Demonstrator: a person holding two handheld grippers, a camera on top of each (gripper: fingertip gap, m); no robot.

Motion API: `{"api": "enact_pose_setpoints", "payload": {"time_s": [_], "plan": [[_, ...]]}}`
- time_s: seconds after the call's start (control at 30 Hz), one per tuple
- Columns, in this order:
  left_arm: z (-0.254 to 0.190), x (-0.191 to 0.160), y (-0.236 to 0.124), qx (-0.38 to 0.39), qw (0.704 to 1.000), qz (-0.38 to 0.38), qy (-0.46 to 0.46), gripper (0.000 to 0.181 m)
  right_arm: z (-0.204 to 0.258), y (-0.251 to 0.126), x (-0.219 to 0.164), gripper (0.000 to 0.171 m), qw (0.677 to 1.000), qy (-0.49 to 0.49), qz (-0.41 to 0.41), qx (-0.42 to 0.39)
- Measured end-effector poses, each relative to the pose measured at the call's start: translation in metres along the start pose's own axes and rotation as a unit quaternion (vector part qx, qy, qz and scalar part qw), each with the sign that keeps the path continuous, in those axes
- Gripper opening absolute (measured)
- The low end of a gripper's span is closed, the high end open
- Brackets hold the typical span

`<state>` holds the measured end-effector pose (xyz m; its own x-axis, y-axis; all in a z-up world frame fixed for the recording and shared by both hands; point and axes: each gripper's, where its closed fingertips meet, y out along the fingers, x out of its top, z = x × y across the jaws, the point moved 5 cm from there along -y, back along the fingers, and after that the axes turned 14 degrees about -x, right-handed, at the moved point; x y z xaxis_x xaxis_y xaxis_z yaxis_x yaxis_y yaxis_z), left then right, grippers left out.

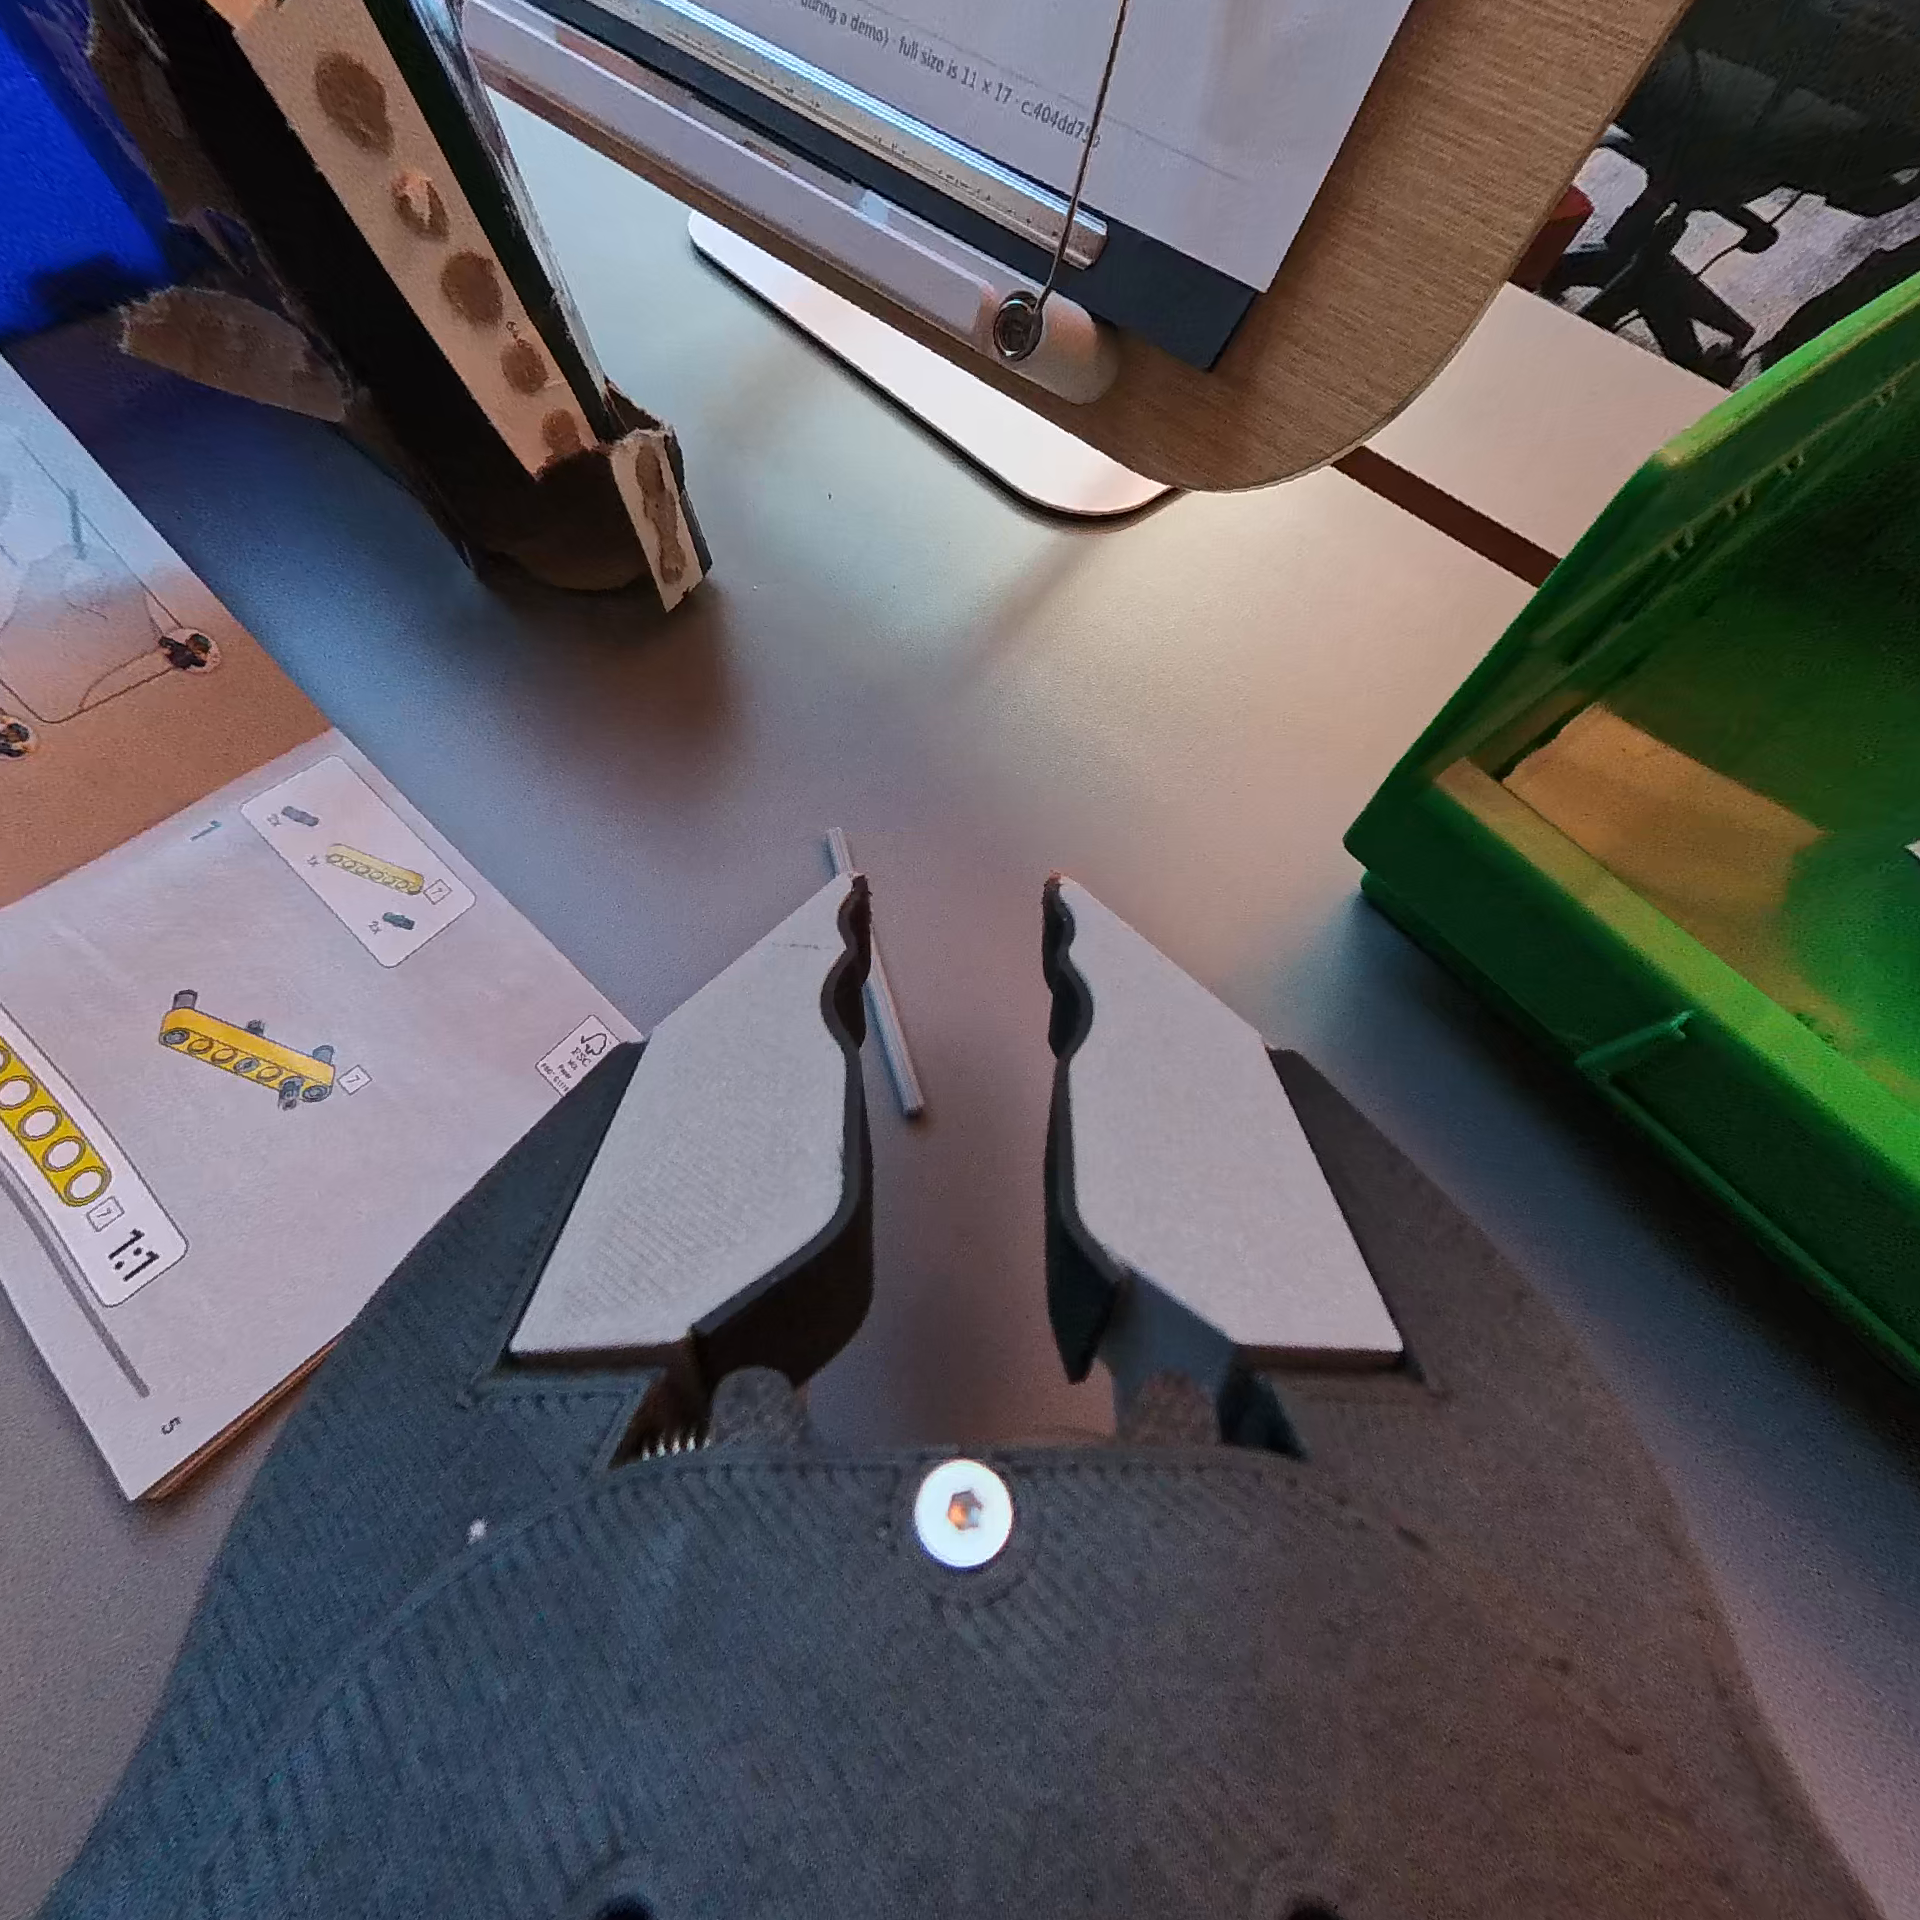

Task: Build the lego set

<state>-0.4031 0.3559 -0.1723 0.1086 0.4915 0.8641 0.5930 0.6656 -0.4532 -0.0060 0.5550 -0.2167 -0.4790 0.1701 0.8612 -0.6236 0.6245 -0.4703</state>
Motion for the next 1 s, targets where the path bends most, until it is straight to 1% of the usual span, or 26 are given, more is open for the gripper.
{"api": "enact_pose_setpoints", "payload": {"time_s": [0.13, 0.27, 0.33, 0.37, 0.43, 0.53, 0.63, 0.7, 0.73, 0.8, 0.87, 1.0], "plan": [[0.008, -0.003, 0.000, 0.025, 1.000, 0.006, -0.004, 0.023, 0.001, 0.000, 0.000, 0.029, 1.000, -0.003, -0.001, 0.002], [0.016, 0.000, -0.005, 0.061, 0.998, -0.009, -0.009, 0.026, 0.001, 0.001, -0.001, 0.029, 1.000, -0.007, 0.006, 0.001], [0.021, 0.002, -0.008, 0.088, 0.996, -0.019, -0.016, 0.018, 0.002, 0.002, -0.002, 0.029, 1.000, -0.007, 0.011, 0.001], [0.023, 0.003, -0.010, 0.097, 0.995, -0.025, -0.017, 0.017, 0.002, 0.002, -0.002, 0.029, 1.000, -0.008, 0.012, 0.001], [0.024, 0.008, -0.013, 0.109, 0.993, -0.048, -0.018, 0.011, 0.001, 0.002, -0.002, 0.029, 1.000, -0.009, 0.012, -0.003], [0.014, 0.022, -0.022, 0.103, 0.990, -0.094, -0.005, 0.010, 0.001, 0.003, -0.002, 0.029, 1.000, -0.014, 0.013, -0.009], [0.000, 0.042, -0.046, 0.117, 0.979, -0.162, 0.035, 0.003, 0.003, 0.003, -0.002, 0.030, 1.000, -0.019, 0.013, -0.008], [-0.003, 0.051, -0.062, 0.140, 0.970, -0.192, 0.058, 0.000, 0.002, 0.003, -0.002, 0.031, 1.000, -0.015, 0.013, -0.008], [-0.004, 0.052, -0.066, 0.141, 0.969, -0.194, 0.061, 0.000, 0.001, 0.003, -0.002, 0.032, 1.000, -0.012, 0.012, -0.006], [-0.007, 0.053, -0.067, 0.116, 0.972, -0.197, 0.053, 0.002, 0.000, 0.002, -0.002, 0.032, 1.000, -0.006, 0.011, -0.007], [-0.008, 0.050, -0.062, 0.091, 0.977, -0.189, 0.041, 0.006, -0.001, 0.003, -0.002, 0.032, 1.000, -0.002, 0.012, -0.007], [-0.010, 0.043, -0.048, 0.072, 0.984, -0.156, 0.042, 0.006, 0.000, 0.003, -0.002, 0.031, 1.000, -0.006, 0.015, -0.009]]}}
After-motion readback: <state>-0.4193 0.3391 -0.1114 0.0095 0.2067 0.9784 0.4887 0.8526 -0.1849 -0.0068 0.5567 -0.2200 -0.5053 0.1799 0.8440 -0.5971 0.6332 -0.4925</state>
